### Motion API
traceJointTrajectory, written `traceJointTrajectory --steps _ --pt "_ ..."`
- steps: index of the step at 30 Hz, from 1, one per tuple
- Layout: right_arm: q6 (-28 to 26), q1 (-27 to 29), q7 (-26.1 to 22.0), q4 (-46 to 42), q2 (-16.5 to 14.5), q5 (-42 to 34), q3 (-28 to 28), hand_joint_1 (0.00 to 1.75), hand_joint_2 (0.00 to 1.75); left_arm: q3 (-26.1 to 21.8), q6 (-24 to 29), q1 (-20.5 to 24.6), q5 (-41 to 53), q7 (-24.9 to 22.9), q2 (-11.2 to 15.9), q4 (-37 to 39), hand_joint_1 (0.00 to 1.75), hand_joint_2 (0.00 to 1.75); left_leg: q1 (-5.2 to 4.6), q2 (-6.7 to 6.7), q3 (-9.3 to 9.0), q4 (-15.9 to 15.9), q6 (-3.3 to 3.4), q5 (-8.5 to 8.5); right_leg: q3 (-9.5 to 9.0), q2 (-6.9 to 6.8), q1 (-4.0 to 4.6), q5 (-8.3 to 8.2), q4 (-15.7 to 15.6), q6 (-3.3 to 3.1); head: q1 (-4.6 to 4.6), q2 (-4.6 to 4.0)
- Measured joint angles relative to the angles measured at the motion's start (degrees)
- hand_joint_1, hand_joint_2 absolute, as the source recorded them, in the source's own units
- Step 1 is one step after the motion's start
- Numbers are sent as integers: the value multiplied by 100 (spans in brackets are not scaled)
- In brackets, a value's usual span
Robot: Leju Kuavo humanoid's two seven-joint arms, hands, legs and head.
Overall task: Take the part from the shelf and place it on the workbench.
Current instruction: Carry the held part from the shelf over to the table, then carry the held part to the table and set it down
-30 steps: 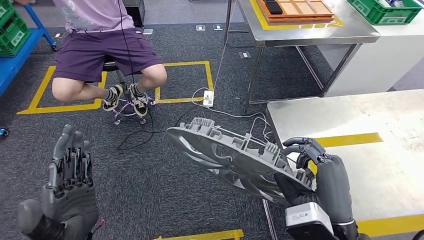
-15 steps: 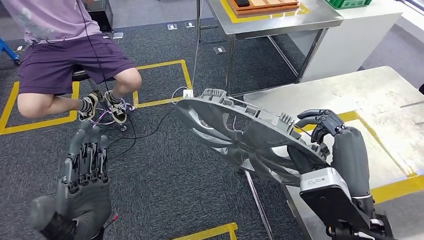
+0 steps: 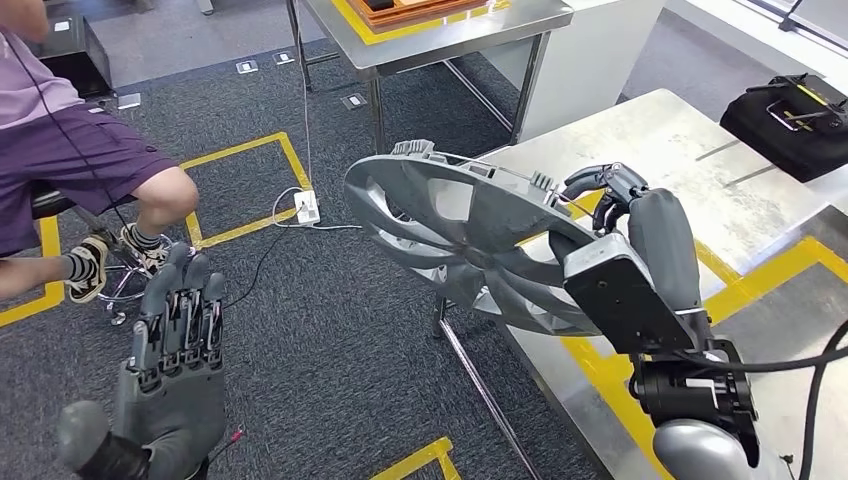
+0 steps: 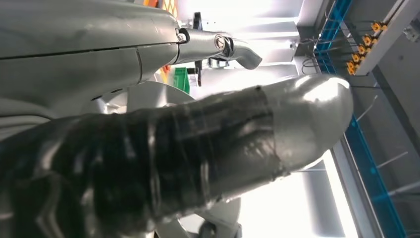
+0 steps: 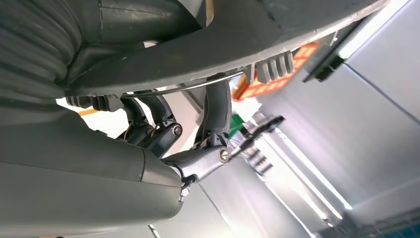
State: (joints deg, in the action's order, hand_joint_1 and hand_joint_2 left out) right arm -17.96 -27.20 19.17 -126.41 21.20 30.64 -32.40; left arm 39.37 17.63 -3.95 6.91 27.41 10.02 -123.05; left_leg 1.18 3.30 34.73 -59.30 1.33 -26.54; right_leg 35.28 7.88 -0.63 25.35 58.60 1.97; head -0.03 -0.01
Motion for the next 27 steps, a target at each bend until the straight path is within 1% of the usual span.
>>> traceJointTrajectory --steps 1,2,3,4,5,6,7,8,9,10,11,12,13,14,15,16,17,18,19,20,21,22,23,24,25,26,27 --pt "-13 -58 -2 94 -2 -59 -3 175 175 -7 -43 19 -15 4 -26 9 0 0 1 -60 -18 28 39 13 60 -98 5 36 73 29 19 0" --pt "-34 -127 -4 198 -5 -121 -4 175 175 -11 -85 37 -26 7 -51 15 0 0 4 -128 -36 58 72 22 172 -257 14 120 263 49 56 -1" --pt "-62 -192 -8 303 -9 -179 -5 175 175 -16 -118 52 -33 5 -69 23 0 0 -3 -197 -49 75 98 20 338 -454 18 245 564 65 95 -1" --pt "-96 -246 -15 409 -15 -232 -7 175 175 -22 -144 61 -37 4 -83 34 0 0 -17 -267 -54 79 121 10 541 -611 18 384 947 80 132 -1" --pt "-126 -276 -25 518 -22 -275 -10 175 175 -31 -165 67 -42 3 -92 46 0 0 -29 -339 -55 77 135 -2 740 -688 9 491 1311 91 155 -1" --pt "-148 -285 -38 611 -28 -302 -15 175 175 -40 -178 71 -45 2 -98 62 0 0 -40 -412 -60 76 144 -17 872 -723 2 520 1534 95 168 0" --pt "-160 -287 -49 695 -33 -318 -22 175 175 -48 -188 73 -46 2 -105 75 0 0 -48 -482 -70 75 147 -33 905 -740 0 454 1554 92 183 0" --pt "-164 -290 -57 771 -35 -327 -28 175 175 -53 -195 76 -47 2 -113 86 0 0 -54 -548 -87 74 145 -51 821 -765 3 295 1347 78 201 0" --pt "-167 -296 -61 835 -36 -329 -32 175 175 -56 -198 78 -48 2 -122 93 0 0 -61 -609 -114 74 139 -73 643 -832 16 84 965 51 220 1" --pt "-167 -310 -63 889 -38 -332 -34 175 175 -59 -200 79 -48 2 -132 97 0 0 -71 -667 -140 77 127 -94 446 -970 53 -58 573 16 234 0" --pt "-168 -334 -64 936 -44 -335 -36 175 175 -63 -202 81 -51 3 -140 99 0 0 -86 -722 -153 76 108 -114 268 -1092 94 -144 243 -26 248 -1" --pt "-173 -364 -63 981 -50 -342 -38 175 175 -67 -205 82 -57 4 -146 103 0 0 -99 -778 -161 77 84 -129 159 -1179 134 -169 46 -66 252 -1" --pt "-183 -389 -61 1025 -57 -353 -39 175 175 -73 -212 85 -63 4 -150 111 0 0 -110 -844 -165 80 59 -139 117 -1203 168 -139 -22 -98 245 -1" --pt "-201 -407 -57 1072 -63 -370 -40 175 175 -80 -221 90 -70 5 -153 120 0 0 -117 -912 -176 83 32 -150 98 -1137 177 -144 -54 -127 239 0" --pt "-224 -413 -51 1118 -66 -396 -39 175 175 -89 -234 99 -74 5 -158 128 0 0 -112 -942 -181 83 1 -174 79 -1069 161 -156 -77 -153 231 1" --pt "-257 -423 -50 1169 -71 -424 -37 175 175 -97 -252 113 -78 6 -162 136 0 0 -102 -888 -174 37 -27 -219 45 -1003 142 -163 -110 -177 217 1" --pt "-298 -444 -50 1232 -77 -458 -36 175 175 -104 -272 126 -86 9 -167 141 0 0 -91 -772 -116 -102 -52 -299 9 -941 117 -173 -142 -204 198 0" --pt "-342 -466 -52 1307 -86 -493 -34 175 175 -109 -295 137 -97 13 -171 146 0 0 -77 -615 21 -366 -73 -417 -22 -879 93 -178 -165 -226 163 -1" --pt "-397 -489 -57 1393 -95 -524 -34 175 175 -111 -315 141 -109 15 -172 156 0 0 -68 -474 222 -748 -89 -552 -29 -806 88 -175 -169 -240 119 0" --pt "-446 -503 -58 1477 -102 -551 -34 175 175 -112 -332 140 -120 17 -173 168 0 0 -63 -400 457 -1145 -102 -671 -29 -730 85 -174 -166 -250 85 0" --pt "-495 -508 -59 1561 -109 -569 -34 175 175 -114 -345 139 -127 18 -173 184 0 0 -59 -366 664 -1450 -112 -726 -29 -648 85 -171 -162 -253 55 0" --pt "-540 -512 -59 1634 -114 -579 -33 175 175 -116 -358 139 -131 20 -174 201 0 0 -56 -353 783 -1566 -115 -678 -29 -563 83 -167 -153 -251 38 0" --pt "-577 -522 -55 1699 -117 -575 -33 175 175 -117 -372 143 -134 22 -176 216 0 0 -52 -339 775 -1436 -111 -522 -29 -478 79 -161 -139 -244 27 -1" --pt "-618 -536 -43 1769 -120 -559 -31 175 175 -119 -385 150 -137 25 -178 229 0 0 -41 -299 661 -1116 -107 -300 -29 -391 71 -150 -118 -229 12 -1" --pt "-659 -553 -26 1832 -121 -532 -27 175 175 -119 -397 160 -139 29 -179 241 0 0 -19 -184 488 -713 -104 -106 -25 -309 61 -134 -92 -205 -2 -1" --pt "-704 -573 -5 1890 -121 -498 -16 175 175 -118 -405 167 -140 32 -181 251 0 0 3 -59 300 -357 -100 18 -6 -232 60 -114 -57 -173 -15 0" --pt "-750 -590 17 1946 -121 -462 4 175 175 -118 -409 172 -141 36 -186 258 0 0 14 32 169 -125 -91 71 19 -170 53 -103 -36 -137 -20 0"
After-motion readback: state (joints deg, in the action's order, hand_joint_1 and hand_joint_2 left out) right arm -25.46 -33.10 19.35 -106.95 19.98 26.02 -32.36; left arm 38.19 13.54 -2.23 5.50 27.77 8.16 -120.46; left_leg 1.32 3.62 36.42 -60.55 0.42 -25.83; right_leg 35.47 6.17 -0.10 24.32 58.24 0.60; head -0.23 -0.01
